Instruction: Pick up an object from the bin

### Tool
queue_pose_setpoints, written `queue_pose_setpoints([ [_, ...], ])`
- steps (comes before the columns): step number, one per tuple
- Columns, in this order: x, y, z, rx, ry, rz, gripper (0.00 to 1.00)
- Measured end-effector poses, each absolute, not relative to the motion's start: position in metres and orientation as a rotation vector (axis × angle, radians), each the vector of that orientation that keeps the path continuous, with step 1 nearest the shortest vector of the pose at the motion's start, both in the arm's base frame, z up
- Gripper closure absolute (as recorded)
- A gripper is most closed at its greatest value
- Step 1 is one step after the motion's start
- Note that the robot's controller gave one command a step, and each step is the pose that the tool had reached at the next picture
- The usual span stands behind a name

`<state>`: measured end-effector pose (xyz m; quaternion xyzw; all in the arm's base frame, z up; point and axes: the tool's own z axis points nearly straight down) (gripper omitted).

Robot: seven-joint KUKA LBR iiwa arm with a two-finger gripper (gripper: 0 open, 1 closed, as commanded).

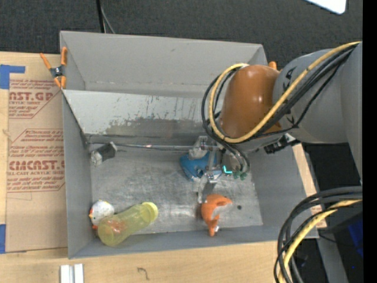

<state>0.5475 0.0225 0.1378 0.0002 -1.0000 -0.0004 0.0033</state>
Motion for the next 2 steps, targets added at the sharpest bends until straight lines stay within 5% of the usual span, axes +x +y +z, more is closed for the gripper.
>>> queue_pose_setpoints([
  [1, 0.55, 0.022, 0.142, 0.0, -3.143, -0.002, 0.0],
  [2, 0.586, -0.017, 0.096, -0.215, -3.187, -0.024, 1.0],
])
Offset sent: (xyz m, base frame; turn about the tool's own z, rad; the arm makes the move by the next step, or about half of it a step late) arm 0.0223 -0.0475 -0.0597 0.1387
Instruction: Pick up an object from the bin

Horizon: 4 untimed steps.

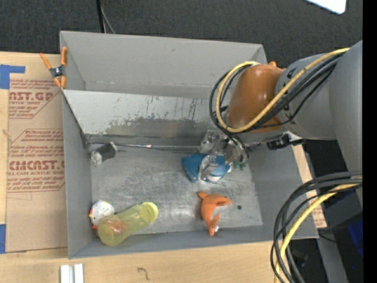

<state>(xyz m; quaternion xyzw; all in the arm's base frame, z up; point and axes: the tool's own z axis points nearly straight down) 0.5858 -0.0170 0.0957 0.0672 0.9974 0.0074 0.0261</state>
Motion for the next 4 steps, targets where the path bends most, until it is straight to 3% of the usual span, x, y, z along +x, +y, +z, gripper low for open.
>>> queue_pose_setpoints([
  [1, 0.586, -0.017, 0.096, 0.208, 3.082, 0.023, 1.0],
  [2, 0.574, -0.016, 0.093, 0.21, 3.11, 0.009, 0.0],
  [3, 0.575, -0.016, 0.093, 0.211, 3.108, 0.009, 0.0],
  [4, 0.58, -0.021, 0.08, 0.377, 3.102, 0.015, 1.0],
])
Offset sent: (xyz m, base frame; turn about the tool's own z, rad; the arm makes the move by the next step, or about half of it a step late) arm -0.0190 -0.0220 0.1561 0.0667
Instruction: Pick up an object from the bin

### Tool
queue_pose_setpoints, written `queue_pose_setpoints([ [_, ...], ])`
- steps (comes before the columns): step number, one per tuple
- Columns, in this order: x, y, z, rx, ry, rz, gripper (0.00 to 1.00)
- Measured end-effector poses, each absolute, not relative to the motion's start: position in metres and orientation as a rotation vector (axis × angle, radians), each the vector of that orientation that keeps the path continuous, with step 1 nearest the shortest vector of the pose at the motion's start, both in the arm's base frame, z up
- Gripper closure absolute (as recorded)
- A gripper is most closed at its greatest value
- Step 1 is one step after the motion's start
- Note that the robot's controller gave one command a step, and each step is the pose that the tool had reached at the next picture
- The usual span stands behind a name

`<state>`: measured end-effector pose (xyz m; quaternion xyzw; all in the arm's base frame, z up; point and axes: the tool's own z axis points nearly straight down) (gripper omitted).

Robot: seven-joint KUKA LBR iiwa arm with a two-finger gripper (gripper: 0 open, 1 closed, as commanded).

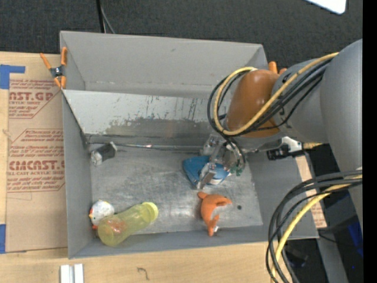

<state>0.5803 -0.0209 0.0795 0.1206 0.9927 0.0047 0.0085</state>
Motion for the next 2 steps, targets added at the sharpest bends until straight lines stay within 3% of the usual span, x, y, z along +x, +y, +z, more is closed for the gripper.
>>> queue_pose_setpoints([
  [1, 0.58, -0.021, 0.08, 0.377, 3.102, 0.014, 1.0],
  [2, 0.576, 0.017, 0.22, 0.342, 3.127, 0.001, 1.0],
])
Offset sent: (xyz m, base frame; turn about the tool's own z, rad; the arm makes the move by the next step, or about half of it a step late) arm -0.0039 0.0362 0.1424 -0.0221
